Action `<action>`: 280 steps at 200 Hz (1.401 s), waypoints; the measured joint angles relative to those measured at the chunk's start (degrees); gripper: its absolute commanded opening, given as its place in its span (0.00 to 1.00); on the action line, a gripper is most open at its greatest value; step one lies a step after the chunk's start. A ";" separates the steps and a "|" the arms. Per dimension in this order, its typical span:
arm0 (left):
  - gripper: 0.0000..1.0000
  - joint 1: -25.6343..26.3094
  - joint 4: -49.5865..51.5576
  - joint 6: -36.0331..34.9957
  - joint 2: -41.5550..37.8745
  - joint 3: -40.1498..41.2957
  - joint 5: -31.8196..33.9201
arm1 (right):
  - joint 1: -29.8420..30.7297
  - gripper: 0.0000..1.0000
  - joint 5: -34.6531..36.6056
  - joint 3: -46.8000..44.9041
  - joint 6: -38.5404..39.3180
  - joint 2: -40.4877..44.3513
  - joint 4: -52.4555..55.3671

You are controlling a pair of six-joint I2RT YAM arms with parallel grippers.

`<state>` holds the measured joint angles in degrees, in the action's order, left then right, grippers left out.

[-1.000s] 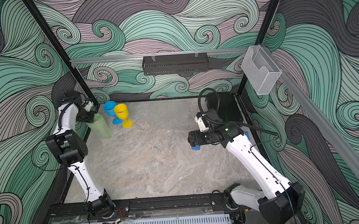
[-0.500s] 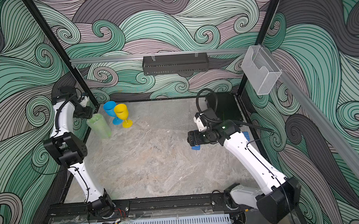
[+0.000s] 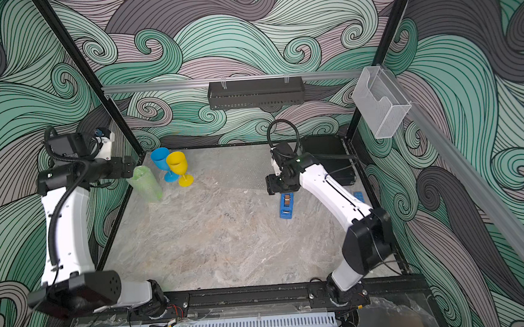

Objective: Wrap wine glasses in bubble wrap
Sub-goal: Move the bubble wrap to the center of the board.

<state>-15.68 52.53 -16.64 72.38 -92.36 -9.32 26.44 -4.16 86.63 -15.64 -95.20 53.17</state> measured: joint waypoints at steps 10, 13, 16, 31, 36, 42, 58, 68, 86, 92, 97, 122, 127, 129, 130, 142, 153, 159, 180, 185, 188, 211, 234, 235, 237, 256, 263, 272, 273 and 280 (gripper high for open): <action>0.99 1.60 -1.29 1.27 -4.83 4.52 -1.38 | 0.00 0.61 0.50 1.99 -0.02 -2.73 -0.15; 0.99 2.10 -1.81 1.66 -6.14 5.79 -1.73 | 0.00 0.60 0.61 2.47 0.00 -3.52 -0.20; 0.99 2.56 -2.27 1.99 -7.23 7.15 -2.16 | 0.00 0.58 0.79 3.04 -0.04 -4.35 -0.28; 0.99 4.20 -4.70 3.78 -12.48 13.92 -4.17 | 0.00 0.55 1.05 5.51 0.09 -8.11 -0.39; 0.99 4.39 -5.75 4.55 -14.19 16.48 -4.98 | -0.02 0.54 1.14 6.23 -0.04 -9.20 -0.37; 0.99 4.61 -6.82 5.49 -16.00 19.71 -6.10 | -0.04 0.54 1.20 7.06 0.02 -10.56 -0.37; 0.99 4.61 -8.22 7.72 -19.17 26.64 -8.46 | -0.04 0.52 1.44 8.59 0.00 -13.66 -0.44; 0.99 4.61 -9.60 9.07 -20.68 30.53 -9.84 | -0.04 0.50 1.84 9.51 0.00 -15.30 -0.37; 0.99 4.61 -12.07 11.52 -24.24 38.03 -12.20 | -0.04 0.49 2.84 11.34 0.00 -18.38 -0.37; 0.99 4.61 -12.57 12.35 -25.44 40.13 -12.92 | -0.07 0.49 3.15 11.91 -0.07 -19.39 -0.42; 0.99 4.61 -12.90 12.87 -26.32 41.66 -13.53 | -0.07 0.49 3.39 12.28 -0.07 -20.11 -0.39; 0.98 4.63 -15.28 14.62 -29.09 46.71 -15.85 | -0.11 0.48 4.35 14.78 -0.37 -24.26 -0.20; 0.99 4.63 -15.78 14.88 -29.18 47.41 -16.15 | -0.13 0.48 4.52 15.30 -0.46 -25.14 -0.22; 0.99 4.63 -15.98 14.97 -29.24 47.60 -16.24 | -0.15 0.48 4.61 15.52 -0.52 -25.44 -0.22; 0.99 4.63 -16.15 15.04 -29.29 47.80 -16.33 | -0.17 0.48 4.68 15.65 -0.55 -25.68 -0.22; 0.99 4.63 -17.31 15.85 -29.35 49.07 -17.03 | -0.22 0.48 5.20 16.68 -0.87 -27.43 -0.13; 0.99 4.72 -17.88 16.31 -29.35 49.70 -17.46 | -0.26 0.47 5.64 17.62 -1.01 -28.98 0.04; 0.99 5.05 -18.03 16.41 -29.35 49.86 -17.57 | -0.33 0.47 5.84 18.01 -1.07 -29.70 0.11; 0.99 6.03 -19.69 16.57 -29.46 50.42 -18.29 | -0.37 0.48 7.13 19.85 -1.09 -32.22 0.52; 0.99 6.12 -19.96 16.65 -29.49 50.53 -18.40 | -0.37 0.48 7.34 20.09 -1.09 -32.54 0.57; 0.98 6.16 -20.04 16.72 -29.49 50.60 -18.51 | -0.37 0.48 7.48 20.22 -1.09 -32.89 0.57; 0.99 6.47 -20.61 16.79 -29.55 50.62 -18.75 | -0.37 0.47 8.50 21.22 -1.05 -34.73 0.94; 0.99 6.73 -21.29 16.72 -29.53 50.95 -18.80 | -0.37 0.46 9.40 22.01 -0.98 -37.05 0.79; 0.98 6.73 -21.29 16.72 -29.53 50.95 -18.80 | -0.37 0.46 9.44 22.01 -0.98 -37.13 0.83; 0.99 6.73 -21.29 16.72 -29.51 50.95 -18.80 | -0.37 0.46 9.49 21.99 -0.98 -37.24 0.87; 0.99 6.84 -21.31 16.70 -29.62 50.95 -18.78 | -0.39 0.40 9.94 22.12 -0.81 -38.01 1.03; 0.99 6.84 -21.35 16.68 -29.64 50.95 -18.80 | -0.39 0.37 10.21 22.14 -0.74 -38.01 1.01; 0.98 6.88 -21.70 16.70 -29.66 51.06 -18.80 | -0.39 0.33 10.36 22.14 -0.46 -38.07 1.05; 0.99 6.88 -21.70 16.70 -29.66 51.06 -18.80 | -0.39 0.33 10.43 22.14 -0.42 -38.07 1.05; 0.99 6.88 -21.77 16.72 -29.64 51.12 -18.82 | -0.42 0.30 10.49 22.14 -0.33 -38.05 1.07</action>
<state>-8.80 30.76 0.08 42.74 -41.23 -28.14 26.02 6.33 108.77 -15.97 -133.25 54.24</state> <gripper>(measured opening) 0.986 0.342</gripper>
